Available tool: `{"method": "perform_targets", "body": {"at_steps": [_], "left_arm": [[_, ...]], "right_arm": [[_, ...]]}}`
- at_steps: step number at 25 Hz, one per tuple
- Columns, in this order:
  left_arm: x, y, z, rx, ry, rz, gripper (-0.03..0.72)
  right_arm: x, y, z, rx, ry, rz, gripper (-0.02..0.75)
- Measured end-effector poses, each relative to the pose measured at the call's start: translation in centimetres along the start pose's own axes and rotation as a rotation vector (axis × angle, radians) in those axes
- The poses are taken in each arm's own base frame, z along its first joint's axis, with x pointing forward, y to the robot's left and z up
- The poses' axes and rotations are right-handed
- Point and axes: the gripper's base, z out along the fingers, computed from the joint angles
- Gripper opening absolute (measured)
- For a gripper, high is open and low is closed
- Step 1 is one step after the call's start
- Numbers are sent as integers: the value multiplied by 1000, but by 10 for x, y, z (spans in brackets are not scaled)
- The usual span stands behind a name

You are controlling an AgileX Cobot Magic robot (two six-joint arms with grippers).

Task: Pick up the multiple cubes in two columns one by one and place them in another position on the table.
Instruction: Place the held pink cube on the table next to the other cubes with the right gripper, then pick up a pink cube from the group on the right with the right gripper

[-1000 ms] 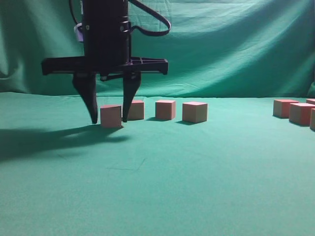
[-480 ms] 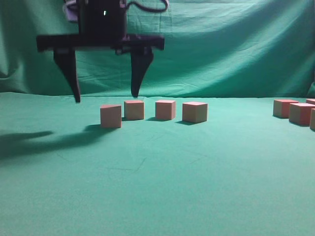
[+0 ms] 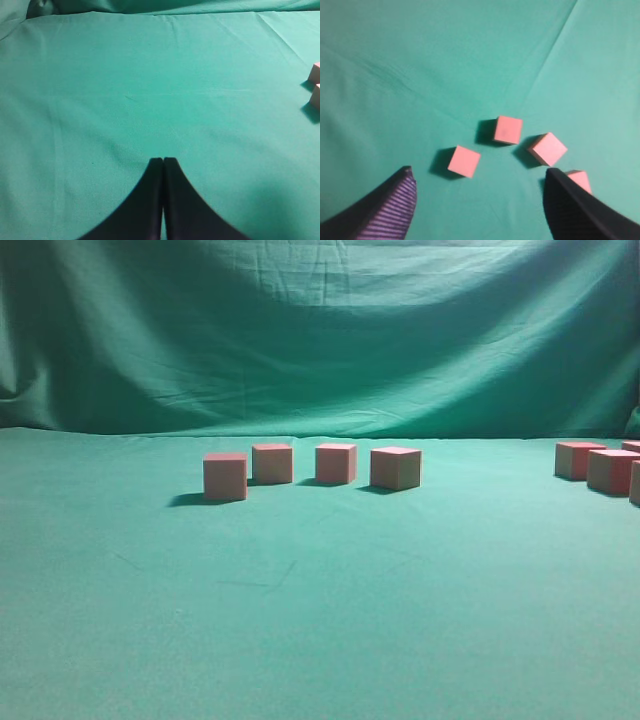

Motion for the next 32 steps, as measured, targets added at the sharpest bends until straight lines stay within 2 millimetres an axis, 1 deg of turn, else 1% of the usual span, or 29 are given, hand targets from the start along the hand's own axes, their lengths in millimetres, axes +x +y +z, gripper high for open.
{"method": "perform_targets", "body": {"at_steps": [3,4,6,8,11,14,18,21,26,29,32], "left_arm": [[0,0,0,0,0,0,0],[0,0,0,0,0,0,0],[0,0,0,0,0,0,0],[0,0,0,0,0,0,0],[0,0,0,0,0,0,0],[0,0,0,0,0,0,0],[0,0,0,0,0,0,0],[0,0,0,0,0,0,0],[0,0,0,0,0,0,0],[0,0,0,0,0,0,0],[0,0,0,0,0,0,0]], "right_arm": [[9,-13,-38,-9,-39,-31,517],[13,-19,-47,-8,-43,-30,517],[26,-37,-65,5,-44,-17,517],[39,-58,-74,29,-29,16,517],[64,-88,-79,73,18,82,517],[92,-116,-75,127,88,140,517],[130,-145,-68,192,169,245,517],[156,-162,-53,231,224,327,517],[193,-181,-17,239,292,418,517],[205,-187,0,214,266,461,517],[205,-189,13,200,232,468,517]]}}
